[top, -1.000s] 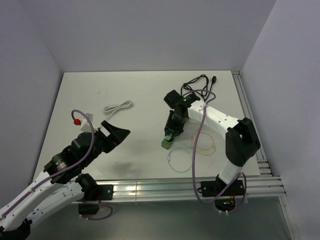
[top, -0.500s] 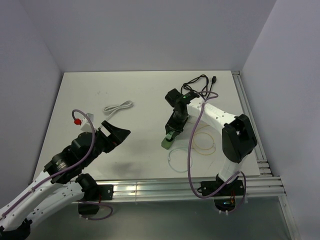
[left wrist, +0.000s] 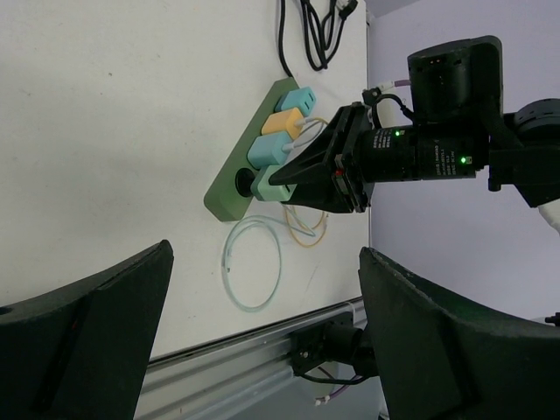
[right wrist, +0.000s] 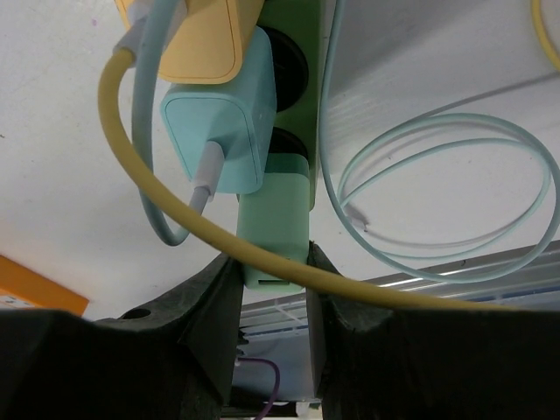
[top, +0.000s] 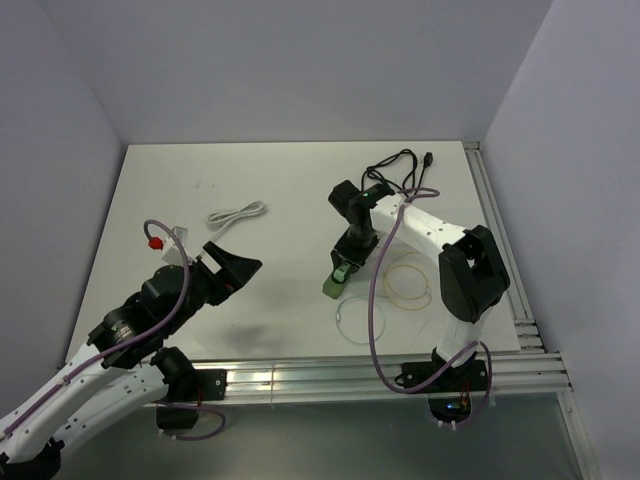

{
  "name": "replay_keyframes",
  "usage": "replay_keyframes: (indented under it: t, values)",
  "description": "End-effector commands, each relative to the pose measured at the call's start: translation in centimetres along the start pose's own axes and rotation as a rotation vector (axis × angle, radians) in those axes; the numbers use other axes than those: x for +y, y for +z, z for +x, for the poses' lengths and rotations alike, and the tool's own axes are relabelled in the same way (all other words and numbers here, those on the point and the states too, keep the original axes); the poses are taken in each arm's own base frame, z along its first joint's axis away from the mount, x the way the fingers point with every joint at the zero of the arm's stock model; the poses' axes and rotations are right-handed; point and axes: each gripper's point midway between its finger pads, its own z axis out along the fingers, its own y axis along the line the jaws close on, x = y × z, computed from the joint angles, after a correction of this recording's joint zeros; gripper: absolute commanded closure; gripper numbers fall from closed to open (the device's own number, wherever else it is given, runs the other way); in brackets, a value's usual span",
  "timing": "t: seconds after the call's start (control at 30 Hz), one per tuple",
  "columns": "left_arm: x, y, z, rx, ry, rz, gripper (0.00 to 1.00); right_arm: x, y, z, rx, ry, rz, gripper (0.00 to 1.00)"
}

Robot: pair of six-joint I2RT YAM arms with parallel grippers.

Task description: Insert the plug

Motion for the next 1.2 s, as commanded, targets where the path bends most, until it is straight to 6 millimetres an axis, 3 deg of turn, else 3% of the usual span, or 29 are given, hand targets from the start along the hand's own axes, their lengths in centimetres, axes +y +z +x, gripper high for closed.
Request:
replay_keyframes:
  t: [0.0, 0.2, 0.8, 1.17]
  values:
    - [-0.9, 0.2, 0.1, 0.010, 0.022, 0.043, 0.08, 0.4, 0.6, 0.3, -0.010, 0.010, 0.029, 1.00]
    - [-0.8, 0.5, 0.6, 0.027, 0.027, 0.036, 0.08, 1.0, 0.8, 0.7, -0.005, -0.002, 0.022, 1.00]
    - [-0.4, 0.3, 0.7, 0.028, 0.022, 0.030, 0.08, 1.4, 1.9, -1.1, -0.085, -0.036, 0.038, 1.00]
    - [-0.4, 0.3, 0.8, 0.036, 0.025, 0.035, 0.08, 0.1, 1.4, -3.3, -0.206, -0.032, 0.113, 1.00]
